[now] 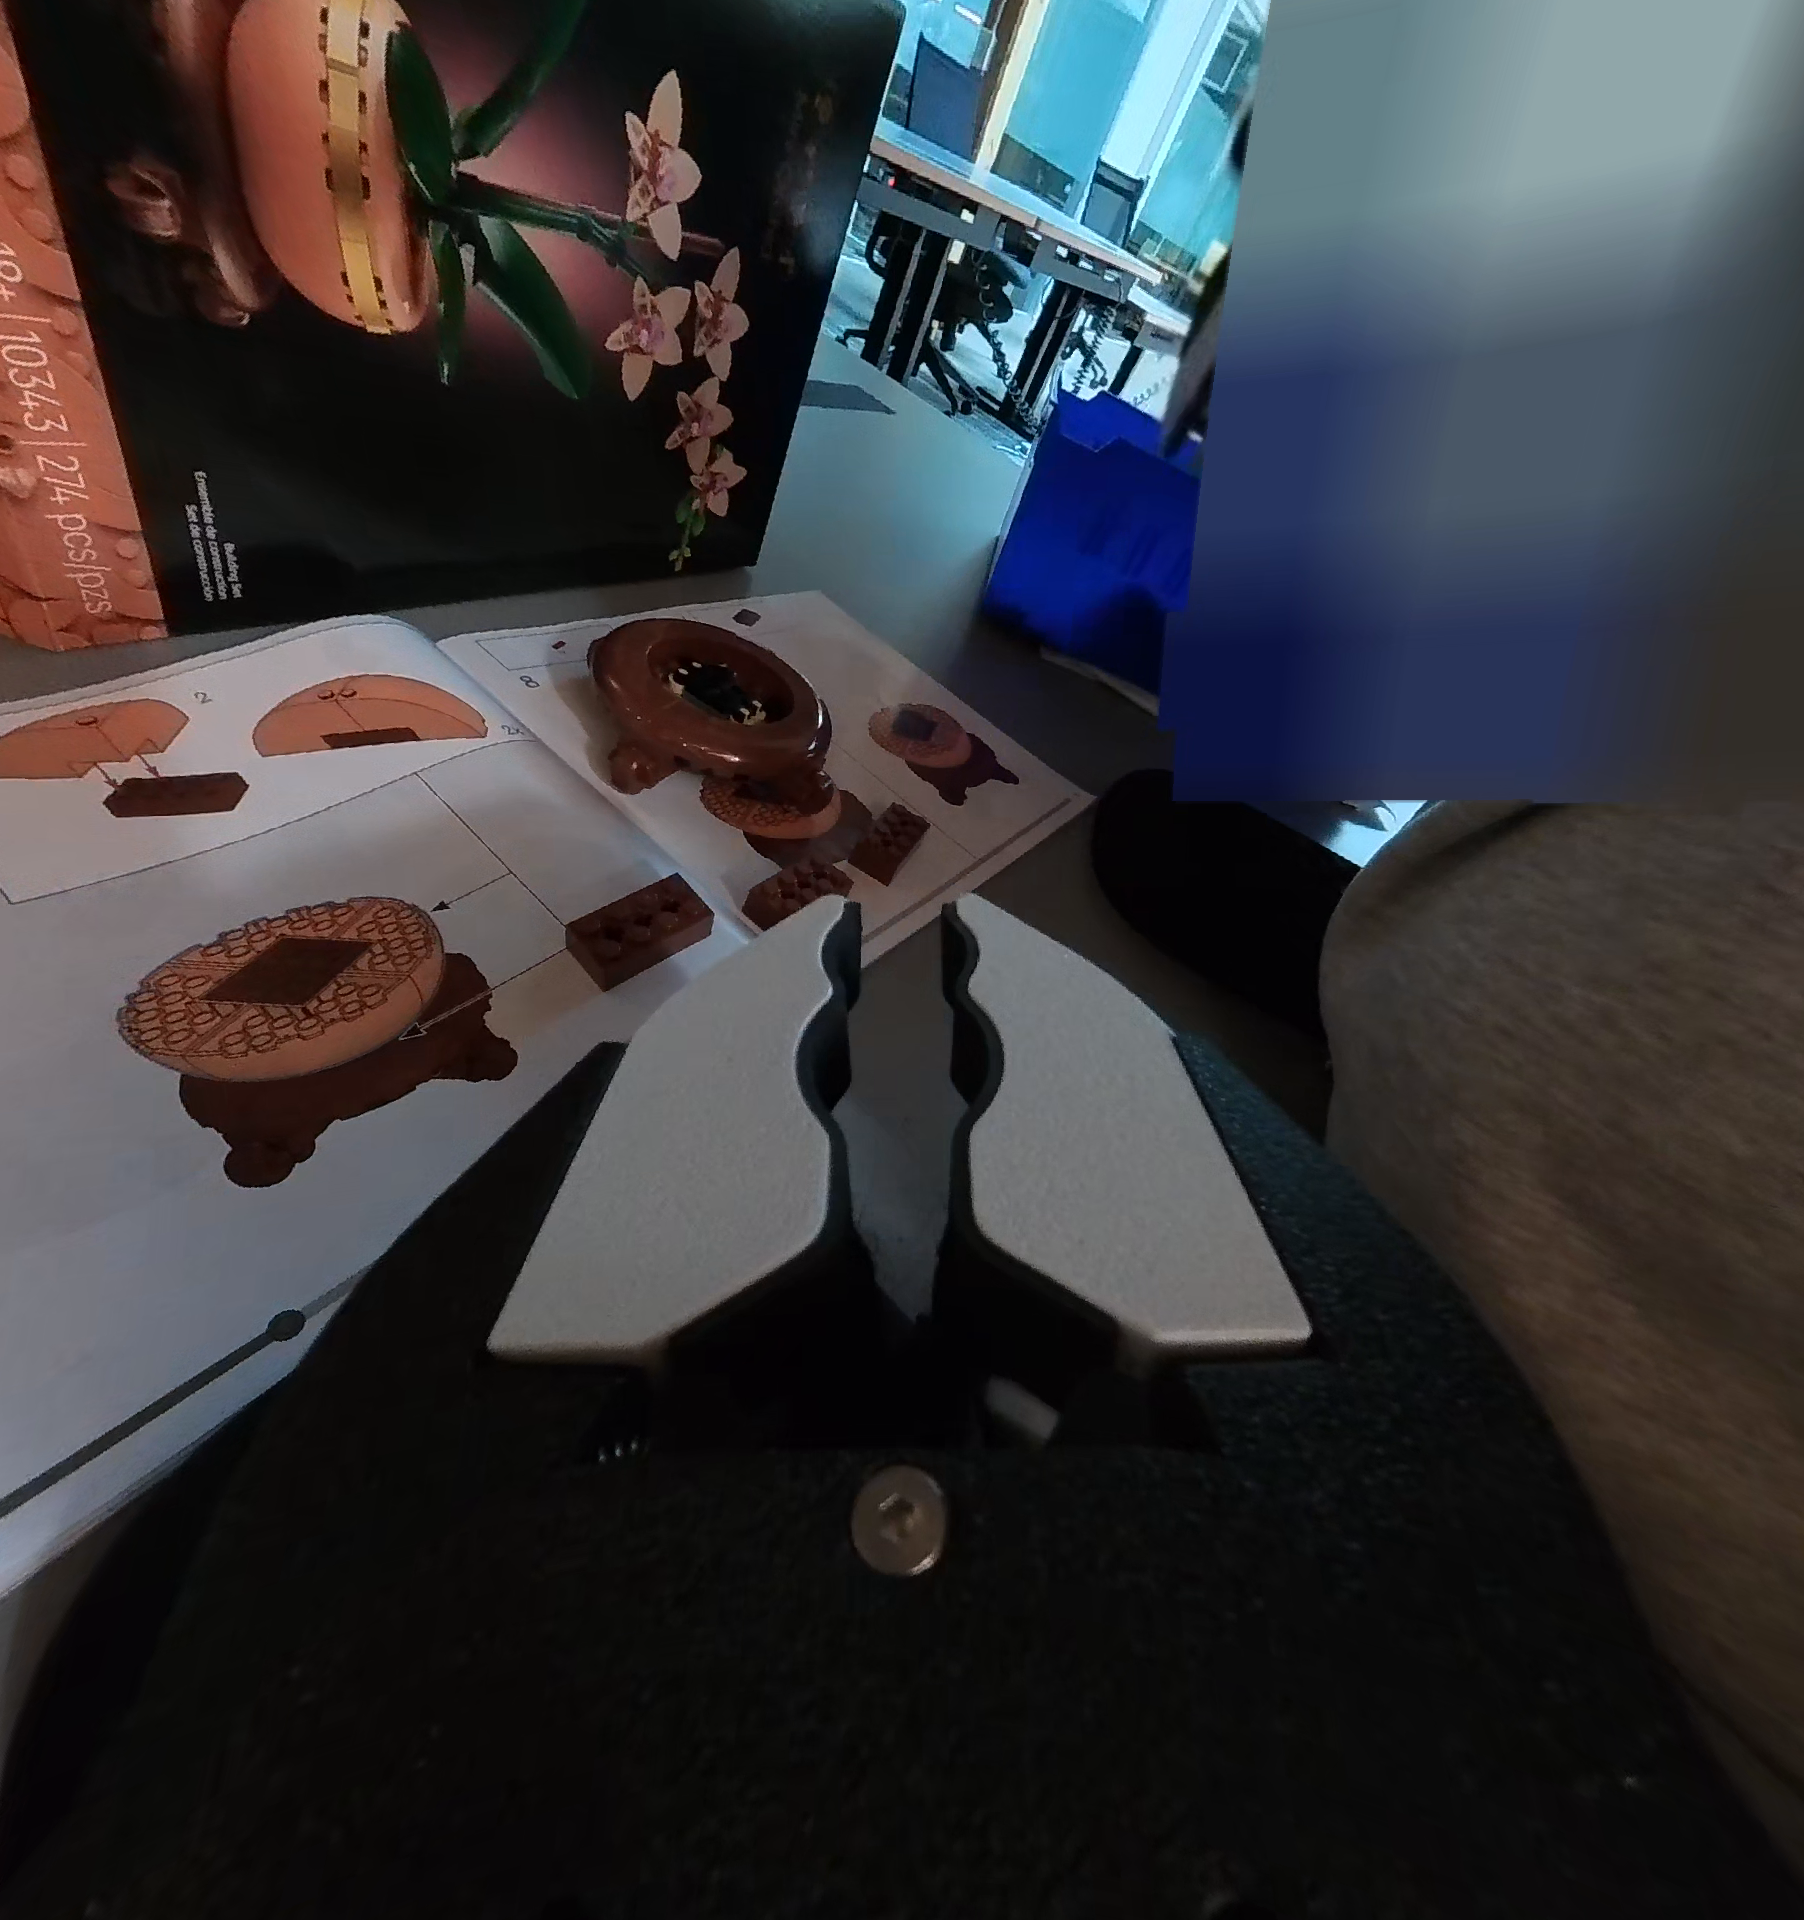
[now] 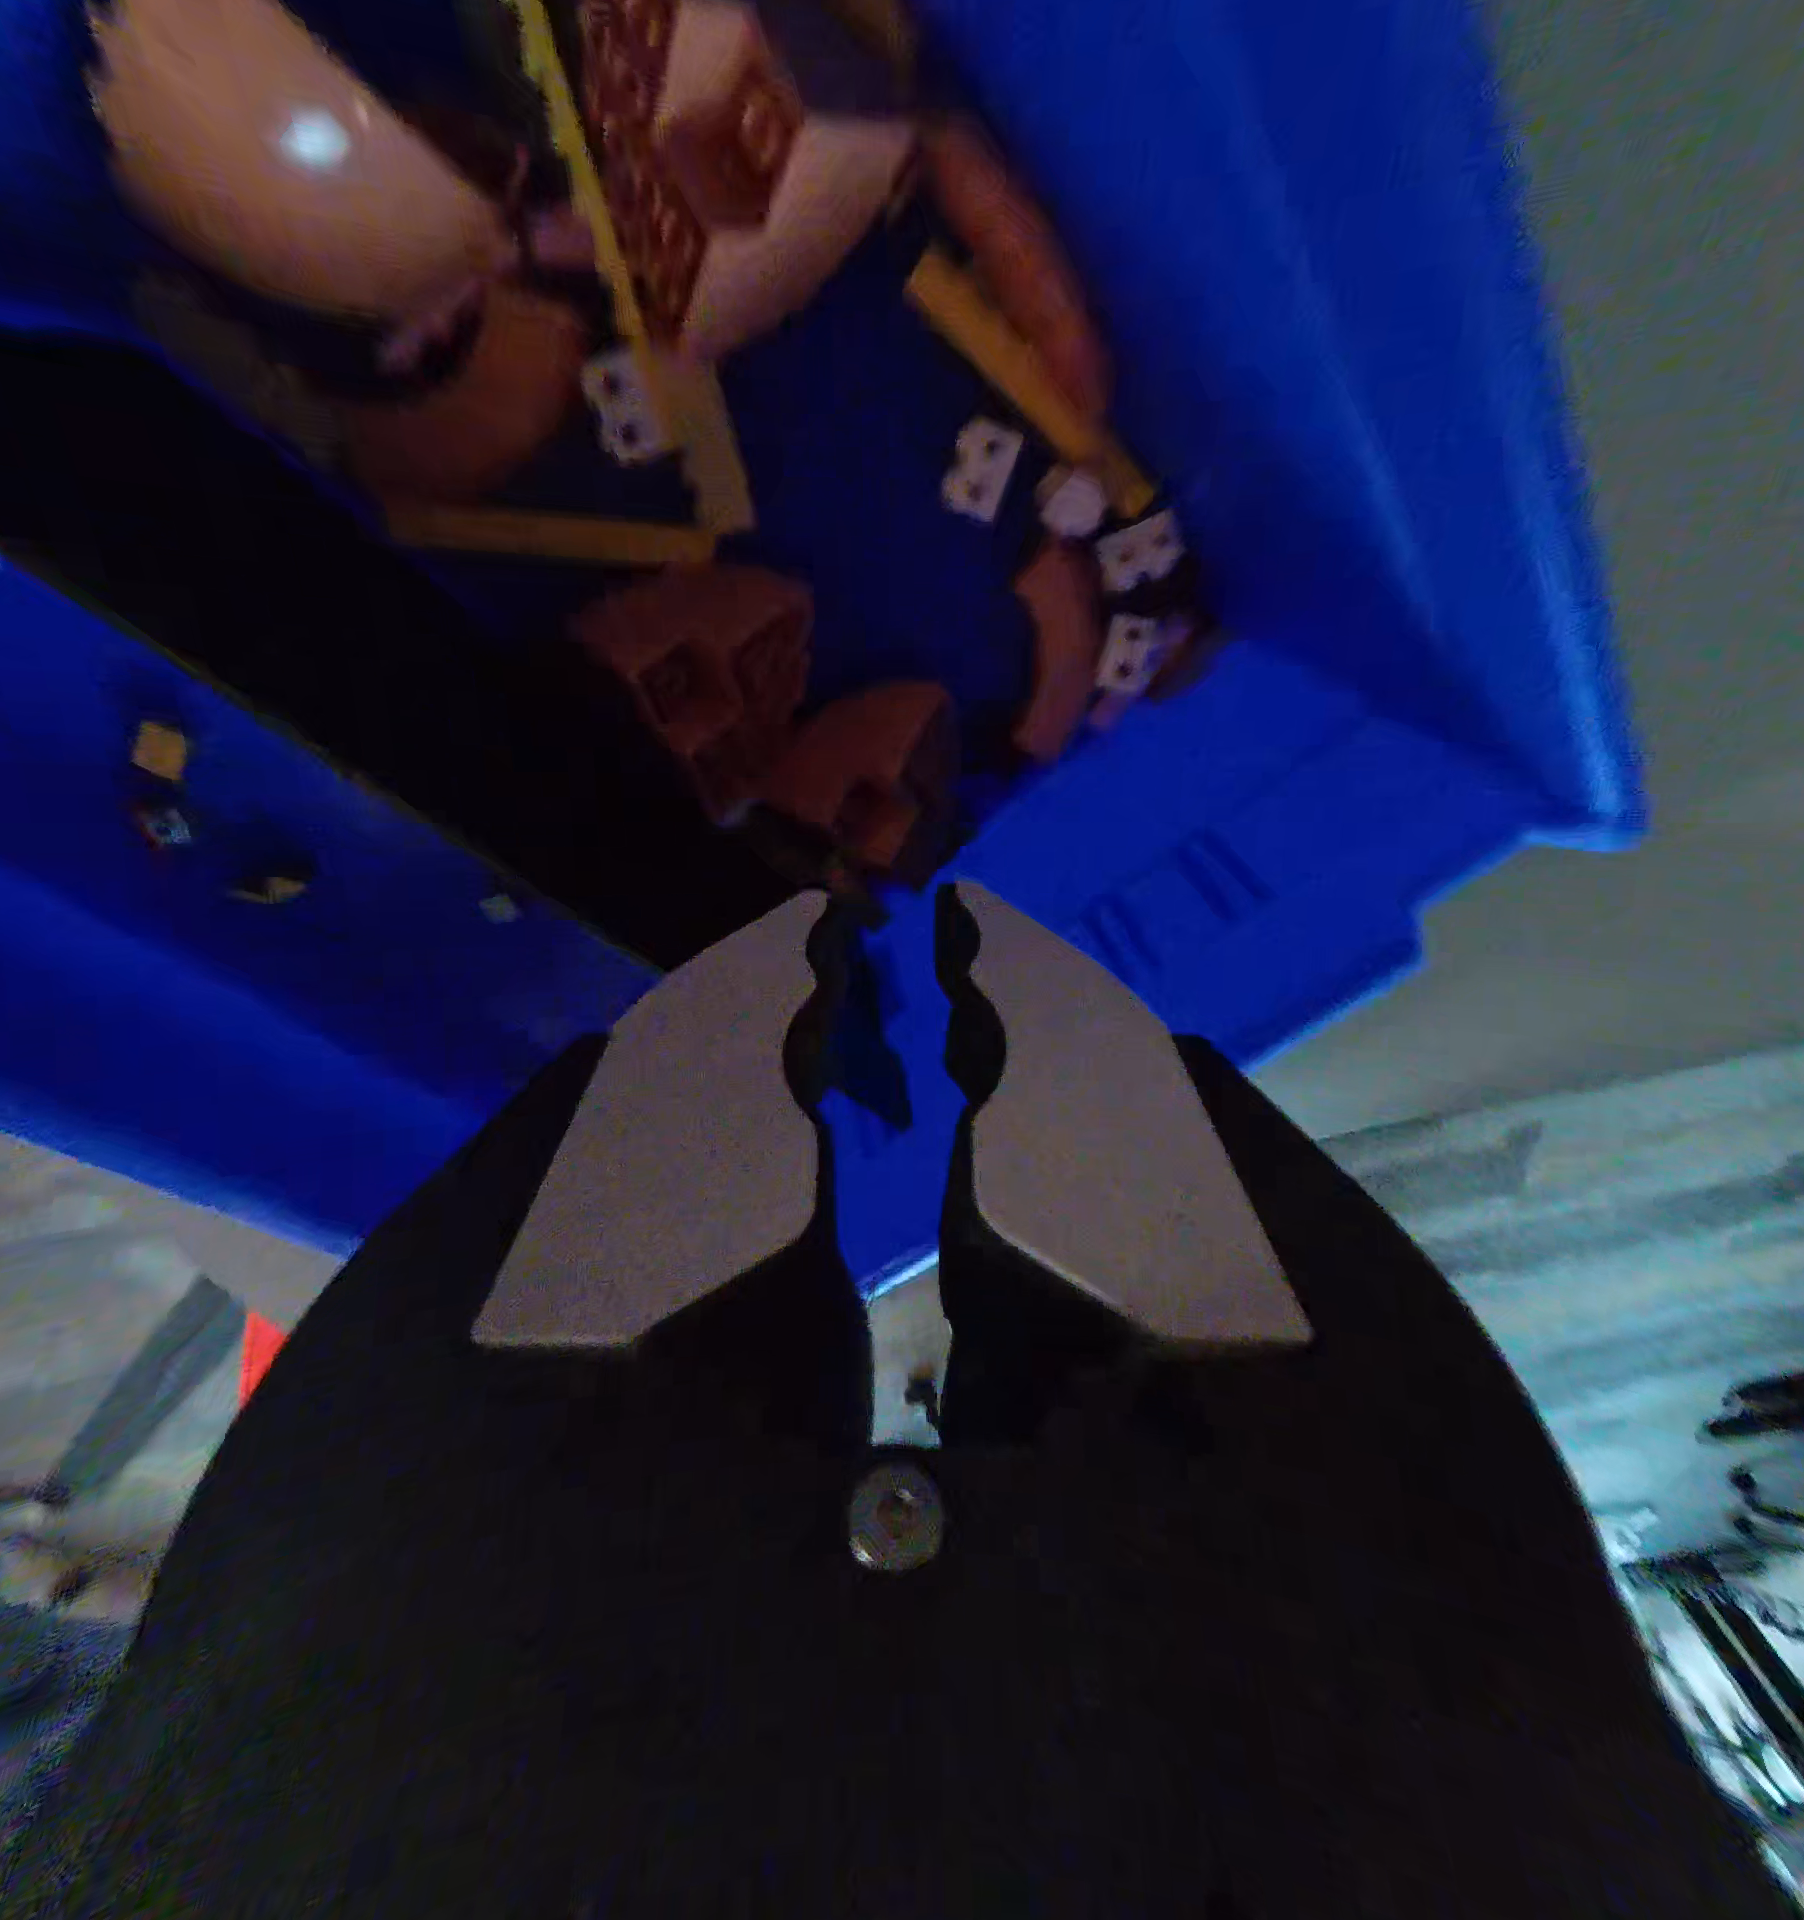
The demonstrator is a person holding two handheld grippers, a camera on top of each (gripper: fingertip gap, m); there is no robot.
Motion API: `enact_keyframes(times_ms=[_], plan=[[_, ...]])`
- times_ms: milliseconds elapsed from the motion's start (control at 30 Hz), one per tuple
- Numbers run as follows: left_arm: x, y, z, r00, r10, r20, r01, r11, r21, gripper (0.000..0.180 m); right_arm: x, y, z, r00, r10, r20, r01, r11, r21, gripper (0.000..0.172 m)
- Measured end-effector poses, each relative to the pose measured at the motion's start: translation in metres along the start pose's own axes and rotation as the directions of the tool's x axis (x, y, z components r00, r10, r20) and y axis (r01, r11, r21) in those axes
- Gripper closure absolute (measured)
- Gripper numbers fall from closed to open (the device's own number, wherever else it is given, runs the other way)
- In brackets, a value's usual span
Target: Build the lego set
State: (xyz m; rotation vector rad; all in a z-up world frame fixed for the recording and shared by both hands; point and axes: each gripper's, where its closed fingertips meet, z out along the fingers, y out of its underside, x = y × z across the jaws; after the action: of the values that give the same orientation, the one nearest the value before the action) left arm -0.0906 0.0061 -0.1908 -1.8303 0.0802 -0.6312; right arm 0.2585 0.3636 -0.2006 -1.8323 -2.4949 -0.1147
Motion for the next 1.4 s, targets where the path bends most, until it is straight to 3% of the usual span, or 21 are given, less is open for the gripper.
enact_keyframes(times_ms=[167,233,267,300,367,400,500,633,833,900,1033,1133,1200,1300,1400], plan=[[0.000,0.001,0.001,1.000,-0.013,-0.009,0.013,1.000,-0.009,0.166,-0.014,0.014,0.040,0.997,0.041,0.068,-0.025,0.974,-0.225,0.145],[0.000,0.001,0.001,1.000,-0.014,-0.007,0.014,1.000,-0.012,0.166,-0.012,0.019,0.048,0.999,0.014,0.051,0.003,0.950,-0.311,0.150],[-0.001,0.001,0.001,1.000,-0.014,-0.006,0.014,1.000,-0.012,0.166,-0.011,0.014,0.047,0.999,-0.011,0.049,0.025,0.957,-0.290,0.147],[-0.001,0.001,0.001,1.000,-0.013,-0.004,0.013,1.000,-0.013,0.166,-0.012,-0.003,0.046,0.998,-0.027,0.064,0.038,0.981,-0.190,0.161],[-0.001,0.001,0.001,1.000,-0.012,-0.004,0.012,1.000,-0.011,0.166,-0.021,-0.050,0.036,0.987,0.004,0.159,-0.021,0.995,0.102,0.166],[-0.001,0.001,0.001,1.000,-0.013,-0.003,0.013,1.000,-0.010,0.166,-0.016,-0.059,0.028,0.989,0.032,0.145,-0.055,0.986,0.156,0.164],[-0.001,0.002,0.001,1.000,-0.013,-0.004,0.013,1.000,-0.012,0.166,0.012,-0.054,0.007,0.998,0.052,-0.021,-0.047,0.981,0.186,0.160],[-0.001,0.002,0.001,1.000,-0.026,-0.010,0.026,1.000,-0.014,0.166,0.008,-0.054,0.000,0.995,0.096,0.034,-0.101,0.967,0.232,0.156],[-0.001,0.003,0.002,0.999,-0.029,-0.014,0.029,0.999,-0.024,0.166,-0.018,-0.099,0.016,0.973,0.147,0.177,-0.204,0.907,0.367,0.142],[-0.001,0.002,0.002,0.999,-0.031,-0.013,0.031,0.999,-0.021,0.166,-0.023,-0.108,0.026,0.971,0.158,0.181,-0.214,0.911,0.353,0.143],[-0.003,0.003,0.002,0.999,-0.039,-0.006,0.039,0.999,-0.026,0.166,-0.029,-0.092,0.050,0.988,0.093,0.124,-0.118,0.970,0.210,0.146],[-0.003,0.005,0.004,0.999,-0.042,-0.001,0.042,0.998,-0.040,0.166,-0.010,-0.052,0.049,0.992,0.126,0.004,-0.126,0.991,0.049,0.150],[-0.004,0.006,0.004,0.999,-0.045,0.001,0.045,0.998,-0.049,0.166,-0.016,-0.030,0.047,0.988,0.136,0.071,-0.136,0.991,-0.010,0.150],[-0.005,0.007,0.005,0.999,-0.048,0.005,0.048,0.997,-0.059,0.166,-0.039,-0.021,0.036,0.952,0.131,0.276,-0.146,0.989,0.035,0.162],[-0.005,0.007,0.006,0.999,-0.047,0.009,0.047,0.997,-0.064,0.166,-0.028,-0.032,0.025,0.938,0.202,0.281,-0.249,0.958,0.143,0.148]])
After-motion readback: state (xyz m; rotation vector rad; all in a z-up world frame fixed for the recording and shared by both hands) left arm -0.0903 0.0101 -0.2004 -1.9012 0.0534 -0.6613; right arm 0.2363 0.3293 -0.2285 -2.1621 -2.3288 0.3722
